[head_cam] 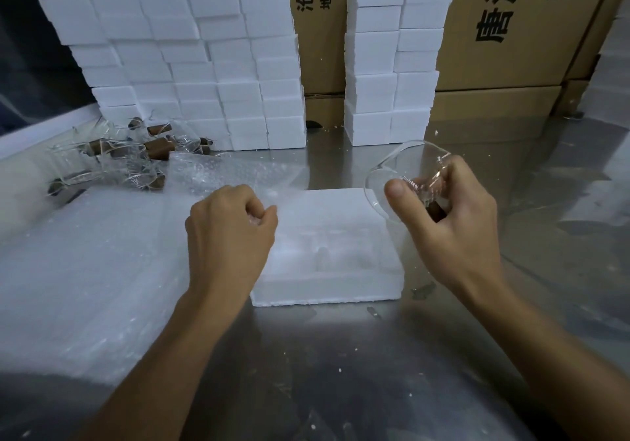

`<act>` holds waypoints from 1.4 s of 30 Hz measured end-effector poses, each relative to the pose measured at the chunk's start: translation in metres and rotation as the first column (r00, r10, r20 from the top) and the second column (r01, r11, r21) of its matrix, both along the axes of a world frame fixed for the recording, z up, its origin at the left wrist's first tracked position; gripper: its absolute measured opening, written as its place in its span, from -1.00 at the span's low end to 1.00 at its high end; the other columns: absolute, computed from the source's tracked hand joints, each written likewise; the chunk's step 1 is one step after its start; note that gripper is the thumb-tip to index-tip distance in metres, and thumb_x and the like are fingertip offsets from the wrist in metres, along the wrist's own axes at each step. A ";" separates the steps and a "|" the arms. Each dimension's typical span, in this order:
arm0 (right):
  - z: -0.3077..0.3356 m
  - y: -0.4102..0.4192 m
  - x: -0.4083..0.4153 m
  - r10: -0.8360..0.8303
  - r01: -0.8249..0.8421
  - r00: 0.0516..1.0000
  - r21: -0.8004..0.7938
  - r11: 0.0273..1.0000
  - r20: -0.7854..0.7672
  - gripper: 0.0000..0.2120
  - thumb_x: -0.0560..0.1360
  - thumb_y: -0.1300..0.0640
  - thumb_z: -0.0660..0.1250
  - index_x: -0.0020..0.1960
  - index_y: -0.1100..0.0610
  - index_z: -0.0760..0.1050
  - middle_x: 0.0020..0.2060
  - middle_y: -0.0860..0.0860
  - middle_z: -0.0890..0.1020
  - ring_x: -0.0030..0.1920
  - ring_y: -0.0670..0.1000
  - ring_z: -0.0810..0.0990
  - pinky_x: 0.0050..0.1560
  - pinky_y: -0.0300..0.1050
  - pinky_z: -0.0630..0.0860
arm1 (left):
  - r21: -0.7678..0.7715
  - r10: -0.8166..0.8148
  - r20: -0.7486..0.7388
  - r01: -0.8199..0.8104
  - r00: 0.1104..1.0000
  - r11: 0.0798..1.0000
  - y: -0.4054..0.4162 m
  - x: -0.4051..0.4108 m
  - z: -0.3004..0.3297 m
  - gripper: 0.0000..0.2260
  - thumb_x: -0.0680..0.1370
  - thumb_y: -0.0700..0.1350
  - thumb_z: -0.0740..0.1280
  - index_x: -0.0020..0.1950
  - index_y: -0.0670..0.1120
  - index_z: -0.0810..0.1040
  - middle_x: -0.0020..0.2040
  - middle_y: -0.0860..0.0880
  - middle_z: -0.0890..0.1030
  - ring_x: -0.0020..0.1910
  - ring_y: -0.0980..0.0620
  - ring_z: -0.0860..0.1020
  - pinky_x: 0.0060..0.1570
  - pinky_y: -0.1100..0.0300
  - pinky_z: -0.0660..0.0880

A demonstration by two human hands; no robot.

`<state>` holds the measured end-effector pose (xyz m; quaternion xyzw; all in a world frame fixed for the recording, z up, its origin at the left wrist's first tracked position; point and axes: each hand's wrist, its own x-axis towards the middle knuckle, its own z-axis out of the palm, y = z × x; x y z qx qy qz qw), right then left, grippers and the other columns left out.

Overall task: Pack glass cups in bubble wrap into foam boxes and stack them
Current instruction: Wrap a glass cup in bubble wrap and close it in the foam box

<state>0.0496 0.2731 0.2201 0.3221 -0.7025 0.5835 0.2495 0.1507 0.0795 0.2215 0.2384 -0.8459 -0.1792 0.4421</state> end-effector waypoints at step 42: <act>0.002 0.000 -0.003 0.183 -0.172 0.913 -0.064 0.983 0.365 -0.42 0.21 -0.26 0.52 -0.09 0.21 0.52 -0.22 0.10 0.62 -0.29 0.01 0.57 -0.30 -0.17 0.57 | 0.037 0.033 0.113 -0.037 0.993 0.999 -0.010 0.002 0.001 -0.40 0.42 -0.35 0.47 0.44 -0.16 0.44 0.34 -0.14 0.44 0.18 -0.22 0.51 0.17 -0.09 0.43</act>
